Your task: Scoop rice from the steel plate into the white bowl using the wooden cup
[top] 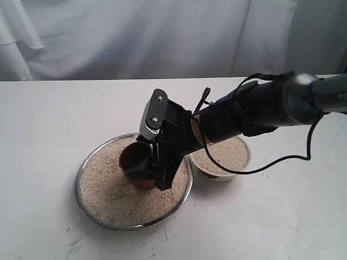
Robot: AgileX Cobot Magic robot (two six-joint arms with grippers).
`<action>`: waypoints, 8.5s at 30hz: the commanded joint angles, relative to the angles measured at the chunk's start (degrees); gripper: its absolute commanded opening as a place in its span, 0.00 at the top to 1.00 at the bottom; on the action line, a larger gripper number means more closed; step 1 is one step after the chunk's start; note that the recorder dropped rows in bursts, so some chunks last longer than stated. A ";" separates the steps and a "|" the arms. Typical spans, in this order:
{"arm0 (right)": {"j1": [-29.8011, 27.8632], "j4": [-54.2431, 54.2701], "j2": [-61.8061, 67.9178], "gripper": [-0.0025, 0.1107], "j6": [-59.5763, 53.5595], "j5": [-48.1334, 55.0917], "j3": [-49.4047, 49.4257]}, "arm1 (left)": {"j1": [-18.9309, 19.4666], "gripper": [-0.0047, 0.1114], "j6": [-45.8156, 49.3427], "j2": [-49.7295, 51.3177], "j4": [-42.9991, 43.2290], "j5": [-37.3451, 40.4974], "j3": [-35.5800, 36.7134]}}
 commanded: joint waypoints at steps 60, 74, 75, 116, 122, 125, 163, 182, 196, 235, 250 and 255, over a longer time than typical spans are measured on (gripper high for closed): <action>-6.72 26.64 2.26 0.11 -26.99 -13.63 12.80 | -0.16 0.96 -0.01 -0.24 0.05 -0.81 0.28; -3.61 25.98 6.37 0.11 -24.27 -10.21 8.08 | -0.16 0.96 -0.01 -0.24 0.05 -0.81 0.28; -3.61 25.98 6.37 0.11 -23.60 -10.21 8.08 | -0.16 0.96 -0.01 -0.24 0.05 -0.81 0.28; -0.92 30.72 6.50 0.17 -25.27 -4.28 8.08 | -0.16 0.96 -0.01 -0.24 0.05 -0.81 0.28; -0.88 31.26 6.50 0.22 -25.27 -4.28 8.08 | -0.16 0.96 -0.01 -0.24 0.05 -0.81 0.28; -0.76 31.83 6.50 0.29 -25.27 -4.28 8.08 | -0.16 0.96 -0.01 -0.24 0.05 -0.81 0.28; 0.79 15.79 1.16 0.98 -9.89 8.55 2.25 | -0.16 0.96 -0.01 -0.24 0.05 -0.81 0.28; 3.95 -0.18 -2.46 0.98 -3.79 41.67 -7.89 | -0.16 0.96 -0.01 -0.24 0.05 -0.81 0.28; 7.26 10.56 -2.95 0.98 -44.59 59.28 -3.92 | -0.16 0.96 -0.01 -0.24 0.05 -0.81 0.28; 19.54 31.75 2.14 0.98 -97.77 76.33 -7.44 | -0.16 0.96 -0.01 -0.24 0.05 -0.81 0.28; 21.58 33.50 6.74 0.98 -101.08 75.52 -7.82 | -0.16 0.96 -0.01 -0.24 0.05 -0.81 0.28; 21.78 35.31 6.85 0.98 -102.18 71.93 -7.82 | -0.16 0.96 -0.01 -0.24 0.05 -0.81 0.28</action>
